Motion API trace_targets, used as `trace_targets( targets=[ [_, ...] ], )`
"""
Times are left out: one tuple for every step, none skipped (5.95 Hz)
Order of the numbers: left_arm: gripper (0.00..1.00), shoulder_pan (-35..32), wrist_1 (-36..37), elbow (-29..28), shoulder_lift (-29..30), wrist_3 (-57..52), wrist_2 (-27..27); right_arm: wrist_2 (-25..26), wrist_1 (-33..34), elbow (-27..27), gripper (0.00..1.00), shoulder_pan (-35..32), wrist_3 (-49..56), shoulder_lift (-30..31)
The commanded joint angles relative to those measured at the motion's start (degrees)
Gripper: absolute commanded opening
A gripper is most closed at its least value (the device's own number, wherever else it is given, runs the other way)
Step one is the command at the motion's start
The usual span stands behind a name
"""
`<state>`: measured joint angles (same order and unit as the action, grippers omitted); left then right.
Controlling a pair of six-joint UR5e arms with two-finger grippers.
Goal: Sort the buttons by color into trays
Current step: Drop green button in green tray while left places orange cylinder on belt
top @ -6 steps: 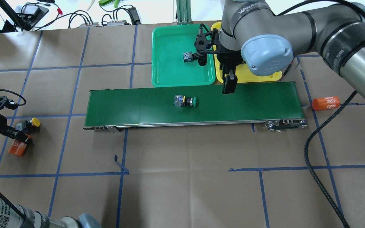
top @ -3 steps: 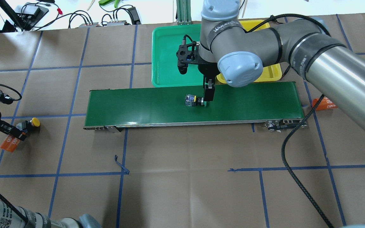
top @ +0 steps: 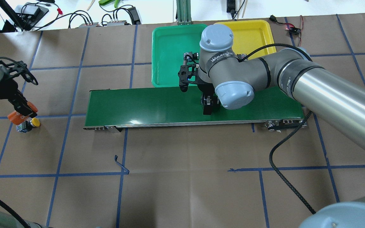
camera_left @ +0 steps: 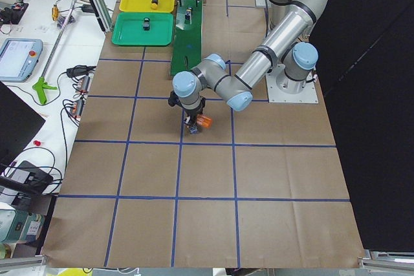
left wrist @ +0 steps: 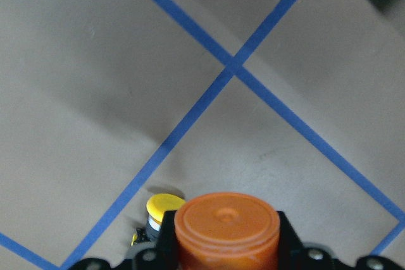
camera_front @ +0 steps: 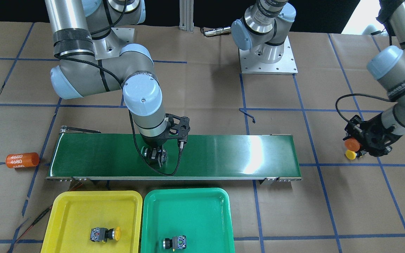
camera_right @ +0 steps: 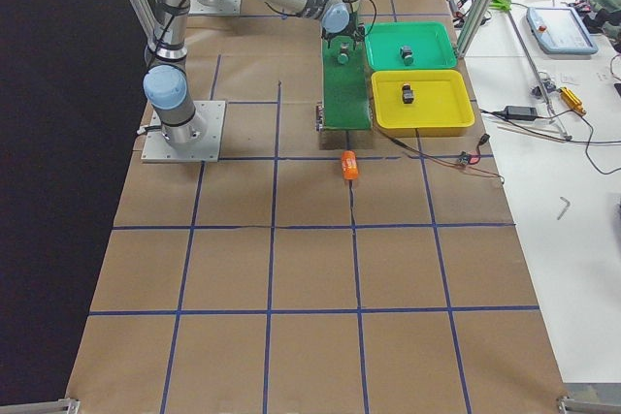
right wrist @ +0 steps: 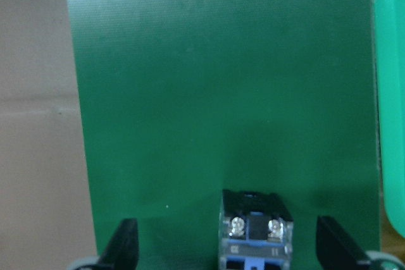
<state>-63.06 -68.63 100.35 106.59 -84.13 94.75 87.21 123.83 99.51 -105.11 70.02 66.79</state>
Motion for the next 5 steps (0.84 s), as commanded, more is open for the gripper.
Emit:
trace_targets(
  targets=[
    [0.2, -13.52, 0.78, -0.07, -1.99, -4.37, 1.75, 0.59, 1.42, 1.92, 0.75, 4.36, 2.3, 1.31],
    [0.2, -19.06, 2.7, 1.24, -2.78, -4.46, 1.14, 4.34, 1.06, 2.01, 0.52, 5.34, 5.53, 2.71],
    [0.2, -23.38, 3.5, 2.29, -3.14, -4.81, 0.09, 5.94, 0.97, 2.35, 0.33, 5.35, 6.18, 2.99],
    [0.2, -24.82, 6.12, 4.22, -2.1, -4.73, -0.27, 6.74, 0.97, 2.79, 0.16, 5.7, 6.36, 3.08],
    [0.19, -25.0, 11.02, 6.67, -1.74, -6.47, -0.44, 7.01, 0.97, 2.8, 0.08, 6.23, 6.71, 3.34]
  ],
)
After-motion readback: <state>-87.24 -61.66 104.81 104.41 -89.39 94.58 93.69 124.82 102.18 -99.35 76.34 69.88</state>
